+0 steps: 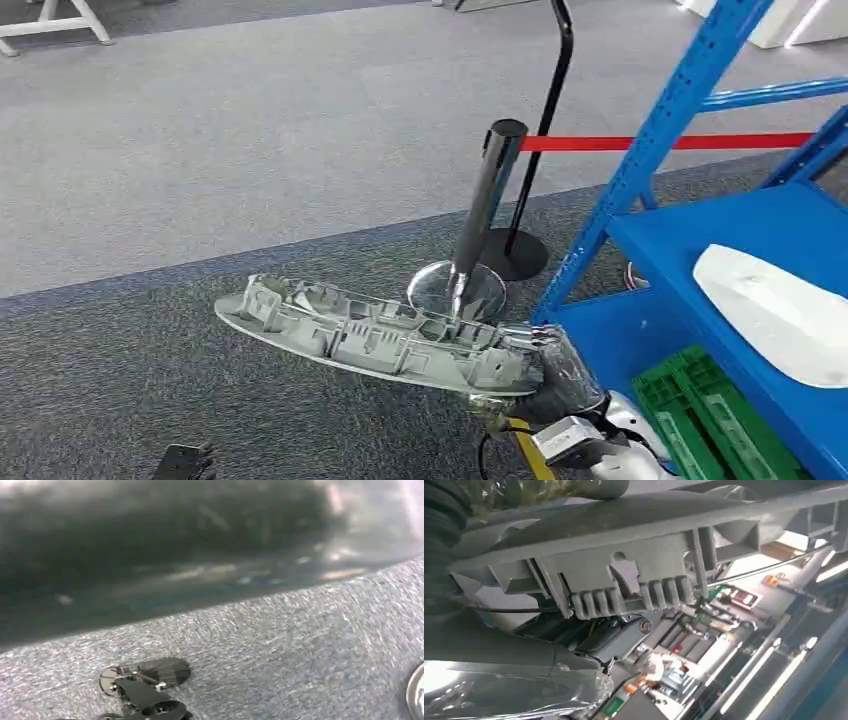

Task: Take the parts from the cabinet and place them on the table.

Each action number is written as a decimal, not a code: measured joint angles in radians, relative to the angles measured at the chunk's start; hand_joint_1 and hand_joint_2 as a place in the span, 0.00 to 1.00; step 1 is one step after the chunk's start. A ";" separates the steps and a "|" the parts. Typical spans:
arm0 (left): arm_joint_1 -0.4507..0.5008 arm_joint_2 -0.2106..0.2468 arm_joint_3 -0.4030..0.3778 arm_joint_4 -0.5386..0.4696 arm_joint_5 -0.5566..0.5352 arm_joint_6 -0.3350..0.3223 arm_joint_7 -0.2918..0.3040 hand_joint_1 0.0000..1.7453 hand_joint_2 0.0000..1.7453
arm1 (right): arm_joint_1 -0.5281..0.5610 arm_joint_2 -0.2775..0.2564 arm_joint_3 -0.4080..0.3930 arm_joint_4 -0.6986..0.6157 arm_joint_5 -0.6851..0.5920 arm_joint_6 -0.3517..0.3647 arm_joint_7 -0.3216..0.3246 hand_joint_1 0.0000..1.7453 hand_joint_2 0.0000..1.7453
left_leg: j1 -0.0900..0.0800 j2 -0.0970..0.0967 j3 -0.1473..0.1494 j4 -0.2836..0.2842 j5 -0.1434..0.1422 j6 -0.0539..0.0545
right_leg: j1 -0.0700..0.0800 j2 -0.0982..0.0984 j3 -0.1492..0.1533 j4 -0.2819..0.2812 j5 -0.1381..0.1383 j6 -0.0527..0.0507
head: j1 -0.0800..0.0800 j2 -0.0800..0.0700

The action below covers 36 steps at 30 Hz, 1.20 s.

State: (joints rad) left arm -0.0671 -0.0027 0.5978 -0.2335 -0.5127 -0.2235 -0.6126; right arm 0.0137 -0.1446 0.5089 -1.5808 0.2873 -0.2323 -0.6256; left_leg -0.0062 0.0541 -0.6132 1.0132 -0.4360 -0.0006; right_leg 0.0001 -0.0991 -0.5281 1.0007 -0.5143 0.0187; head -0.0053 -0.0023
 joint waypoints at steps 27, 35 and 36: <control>-0.021 -0.009 -0.041 -0.110 0.058 -0.076 -0.056 0.00 0.00 | 0.011 0.002 0.029 0.025 -0.056 0.058 -0.024 0.94 1.00 | 0.014 -0.023 -0.005 0.046 0.010 -0.016 | -0.009 0.034 -0.009 0.003 0.013 -0.015 | 0.001 0.000; -0.022 -0.021 -0.083 -0.177 0.117 -0.084 -0.057 0.00 0.00 | 0.004 0.002 0.030 0.026 -0.051 0.058 -0.027 0.94 1.00 | 0.006 -0.046 0.012 -0.010 0.000 0.034 | -0.007 0.084 -0.063 0.122 -0.070 0.021 | 0.008 0.000; -0.021 -0.023 -0.097 -0.190 0.147 -0.084 -0.057 0.00 0.00 | 0.004 0.002 0.030 0.027 -0.050 0.058 -0.029 0.94 1.00 | 0.005 -0.057 0.011 -0.010 0.000 0.035 | -0.007 0.094 -0.106 0.208 -0.106 0.023 | 0.011 0.000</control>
State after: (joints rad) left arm -0.0879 -0.0256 0.5006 -0.4237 -0.3653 -0.3075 -0.6695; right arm 0.0179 -0.1427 0.5390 -1.5542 0.2369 -0.1747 -0.6542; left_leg -0.0013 -0.0028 -0.6017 1.0035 -0.4356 0.0342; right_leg -0.0071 -0.0052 -0.6344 1.2087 -0.6203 0.0414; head 0.0057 -0.0019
